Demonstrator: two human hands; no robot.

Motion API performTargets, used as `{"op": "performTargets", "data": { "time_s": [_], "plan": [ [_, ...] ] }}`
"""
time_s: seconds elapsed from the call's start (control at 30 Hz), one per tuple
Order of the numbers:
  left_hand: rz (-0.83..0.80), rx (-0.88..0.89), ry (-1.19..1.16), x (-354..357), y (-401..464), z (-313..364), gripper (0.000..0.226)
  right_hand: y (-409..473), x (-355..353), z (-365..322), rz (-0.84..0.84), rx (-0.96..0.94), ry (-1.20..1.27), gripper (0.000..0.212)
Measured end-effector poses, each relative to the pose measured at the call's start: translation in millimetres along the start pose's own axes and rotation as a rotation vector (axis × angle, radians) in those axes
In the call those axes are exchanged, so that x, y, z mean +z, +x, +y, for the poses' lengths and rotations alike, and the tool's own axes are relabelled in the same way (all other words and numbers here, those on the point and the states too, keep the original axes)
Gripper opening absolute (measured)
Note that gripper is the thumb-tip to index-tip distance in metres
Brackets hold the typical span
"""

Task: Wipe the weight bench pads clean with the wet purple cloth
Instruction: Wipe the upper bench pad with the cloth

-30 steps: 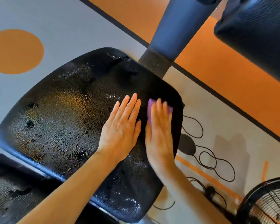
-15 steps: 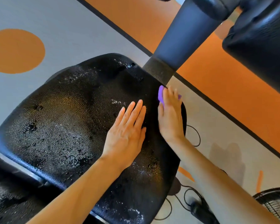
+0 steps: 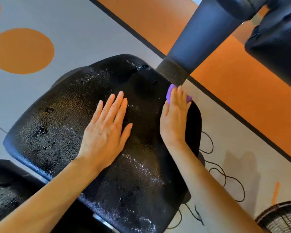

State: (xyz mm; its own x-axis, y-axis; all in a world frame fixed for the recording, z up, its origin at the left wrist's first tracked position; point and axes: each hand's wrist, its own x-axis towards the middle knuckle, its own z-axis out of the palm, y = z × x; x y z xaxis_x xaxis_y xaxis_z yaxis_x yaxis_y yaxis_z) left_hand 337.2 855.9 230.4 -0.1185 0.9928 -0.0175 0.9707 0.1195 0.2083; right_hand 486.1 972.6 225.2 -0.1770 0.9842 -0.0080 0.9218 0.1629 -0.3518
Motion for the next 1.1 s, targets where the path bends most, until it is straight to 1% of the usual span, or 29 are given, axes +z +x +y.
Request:
{"op": "performTargets", "data": {
  "time_s": [0.07,0.1,0.13,0.17,0.27,0.3,0.33,0.37,0.43,0.47,0.5,0.53,0.6,0.63,0.67,0.7,0.8,0.83,0.87,0.9,1.0,1.07,1.1],
  "plan": [
    [0.004,-0.009,0.010,1.6,-1.1,1.0,0.065,-67.3,-2.4,-4.9,-0.052,-0.173,0.052,0.056],
    [0.006,-0.011,0.012,2.2,-2.0,1.4,0.064,-84.8,-5.3,0.5,-0.091,-0.234,0.045,0.056],
    [0.011,-0.013,0.009,2.3,-1.8,1.4,0.064,-77.8,-7.2,7.0,-0.107,-0.281,0.031,0.056],
    [0.015,-0.013,0.006,2.5,-1.6,1.3,0.064,-53.8,-6.1,12.3,-0.108,-0.277,0.025,0.054],
    [0.022,-0.014,-0.008,4.4,-1.9,0.8,0.064,44.5,-3.6,10.2,-0.020,-0.023,-0.003,0.046],
    [0.026,-0.014,-0.012,5.0,-1.4,0.8,0.064,53.6,-1.7,4.9,0.010,0.027,-0.016,0.046],
    [0.030,-0.012,-0.017,5.3,-0.6,1.1,0.064,42.1,2.2,0.6,0.028,0.040,-0.010,0.047],
    [0.030,-0.011,-0.019,5.1,-0.4,1.5,0.064,15.3,4.3,-4.0,0.018,-0.010,0.011,0.050],
    [0.023,-0.014,-0.017,4.8,-0.7,0.3,0.064,-55.9,0.5,-7.7,-0.047,-0.186,0.046,0.055],
    [0.024,-0.016,-0.015,5.0,-0.9,-0.3,0.064,-71.4,-2.4,-2.7,-0.083,-0.245,0.031,0.056],
    [0.026,-0.016,-0.012,5.0,-0.2,-0.4,0.064,-63.9,-4.0,2.6,-0.090,-0.282,0.017,0.055],
    [0.026,-0.013,-0.009,5.1,0.4,0.0,0.064,-39.7,-2.4,5.8,-0.090,-0.263,0.015,0.054],
    [0.019,-0.016,-0.009,5.6,0.4,0.6,0.065,26.8,2.1,3.1,-0.038,-0.101,-0.001,0.049],
    [0.020,-0.020,-0.008,5.9,0.5,0.5,0.065,49.4,3.3,-1.1,-0.019,-0.023,-0.013,0.048],
    [0.023,-0.020,-0.006,6.2,1.4,0.3,0.065,51.6,7.0,-8.5,0.012,0.014,-0.017,0.048],
    [0.023,-0.016,-0.004,6.3,2.0,0.7,0.065,34.6,11.0,-14.4,0.023,0.014,0.008,0.049],
    [0.020,-0.013,-0.007,5.5,0.9,0.1,0.065,-64.2,3.9,-22.0,-0.092,-0.240,0.123,0.057],
    [0.025,-0.013,-0.009,5.3,1.0,0.1,0.065,-76.1,-1.2,-17.0,-0.134,-0.290,0.117,0.058],
    [0.027,-0.011,-0.010,5.4,1.5,0.5,0.065,-66.9,-3.4,-11.3,-0.134,-0.324,0.106,0.058],
    [0.026,-0.009,-0.012,5.3,1.6,1.2,0.065,-44.0,-0.7,-8.3,-0.113,-0.308,0.095,0.056],
    [0.034,-0.015,-0.026,4.9,0.8,2.0,0.065,40.0,9.2,-19.0,-0.003,-0.089,0.001,0.050],
    [0.035,-0.011,-0.028,4.8,1.2,2.2,0.065,35.9,15.5,-28.8,0.026,-0.023,-0.007,0.049],
    [0.031,-0.012,-0.030,4.9,0.7,2.2,0.065,14.3,15.1,-31.4,-0.002,-0.066,0.022,0.049]
  ]
}}
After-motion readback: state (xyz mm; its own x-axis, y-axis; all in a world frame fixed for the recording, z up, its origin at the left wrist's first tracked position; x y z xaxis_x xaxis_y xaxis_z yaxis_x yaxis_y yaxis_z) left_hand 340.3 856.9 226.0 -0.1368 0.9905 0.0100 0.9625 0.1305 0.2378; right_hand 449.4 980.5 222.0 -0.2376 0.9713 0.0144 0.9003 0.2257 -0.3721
